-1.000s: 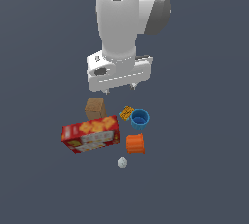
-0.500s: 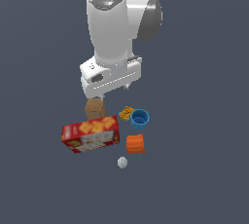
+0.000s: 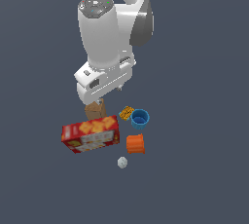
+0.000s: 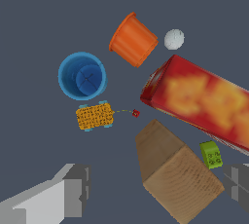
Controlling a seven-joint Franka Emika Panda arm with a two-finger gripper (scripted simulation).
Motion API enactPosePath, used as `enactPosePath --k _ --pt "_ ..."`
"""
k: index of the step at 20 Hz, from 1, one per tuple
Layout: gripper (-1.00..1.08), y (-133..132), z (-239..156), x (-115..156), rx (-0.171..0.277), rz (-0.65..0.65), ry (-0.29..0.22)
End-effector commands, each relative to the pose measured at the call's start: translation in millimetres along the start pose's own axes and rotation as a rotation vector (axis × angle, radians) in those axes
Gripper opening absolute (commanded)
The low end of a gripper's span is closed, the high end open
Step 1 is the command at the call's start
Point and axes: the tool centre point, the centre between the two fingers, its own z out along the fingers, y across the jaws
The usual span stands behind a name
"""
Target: Pick up a designated object from a clutter of objects.
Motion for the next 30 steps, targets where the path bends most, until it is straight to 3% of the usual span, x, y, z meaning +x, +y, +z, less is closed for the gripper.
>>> enactPosePath --k 1,30 --pt "1.00 3.9 3.6 -3.5 -0.002 -0.055 0.002" --pt "1.00 43.0 43.0 -46.6 -0.026 -0.659 0.022"
